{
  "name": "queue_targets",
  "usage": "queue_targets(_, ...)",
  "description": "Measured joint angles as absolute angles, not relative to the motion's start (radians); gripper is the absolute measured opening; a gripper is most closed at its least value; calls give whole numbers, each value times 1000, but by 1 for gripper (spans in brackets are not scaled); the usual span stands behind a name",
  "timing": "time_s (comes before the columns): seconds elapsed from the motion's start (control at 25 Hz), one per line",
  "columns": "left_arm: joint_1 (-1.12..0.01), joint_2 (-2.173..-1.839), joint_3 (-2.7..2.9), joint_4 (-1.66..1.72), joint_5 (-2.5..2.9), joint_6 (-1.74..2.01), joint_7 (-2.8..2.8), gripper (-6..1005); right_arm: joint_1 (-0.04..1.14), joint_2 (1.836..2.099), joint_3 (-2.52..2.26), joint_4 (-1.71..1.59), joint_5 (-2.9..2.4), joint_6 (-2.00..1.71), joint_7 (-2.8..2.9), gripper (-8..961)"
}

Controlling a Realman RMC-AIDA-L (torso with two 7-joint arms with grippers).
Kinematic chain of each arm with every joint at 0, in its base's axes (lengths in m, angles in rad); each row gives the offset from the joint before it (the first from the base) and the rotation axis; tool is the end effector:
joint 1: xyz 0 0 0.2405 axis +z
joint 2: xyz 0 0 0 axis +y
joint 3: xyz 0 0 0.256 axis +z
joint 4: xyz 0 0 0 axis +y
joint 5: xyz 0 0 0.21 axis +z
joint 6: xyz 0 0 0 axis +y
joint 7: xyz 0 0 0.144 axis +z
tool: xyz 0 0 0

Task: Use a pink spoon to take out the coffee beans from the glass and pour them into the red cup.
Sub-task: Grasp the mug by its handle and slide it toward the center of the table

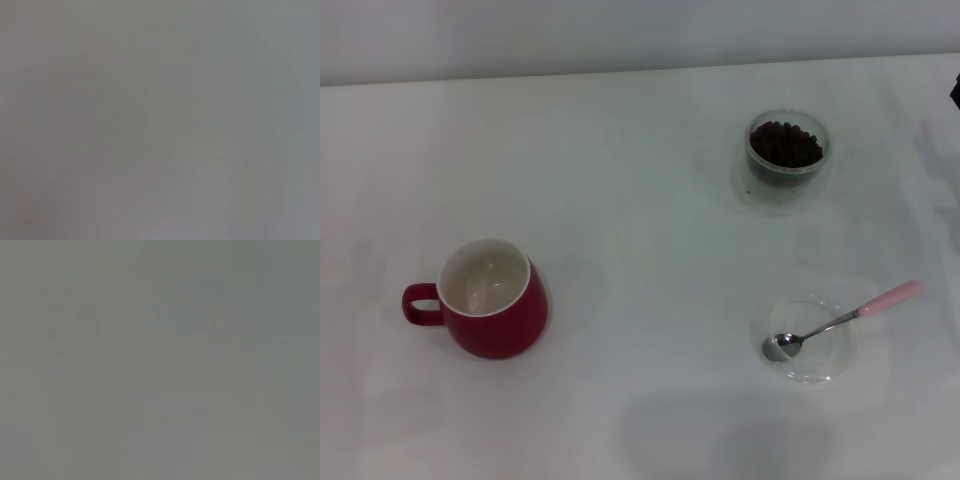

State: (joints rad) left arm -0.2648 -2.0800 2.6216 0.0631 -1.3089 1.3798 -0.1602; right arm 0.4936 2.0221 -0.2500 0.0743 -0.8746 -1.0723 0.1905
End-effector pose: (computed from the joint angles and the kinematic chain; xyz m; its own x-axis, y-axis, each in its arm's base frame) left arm -0.3866 0.2541 0.0216 0.7185 -0.0806 0.6909 0.6955 0.0967 -0.7120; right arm 0.3896 0.3333 0.0358 0.6578 -0.0518 -0.7514 -0.7334 0.1833 -0.6547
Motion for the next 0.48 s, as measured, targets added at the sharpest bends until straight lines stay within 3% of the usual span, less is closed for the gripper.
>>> queue_targets(0.48, -245, -2082, 2654, 74, -1281, 1412, -167, 753, 490, 2018, -243, 65, -867, -1072, 191, 866)
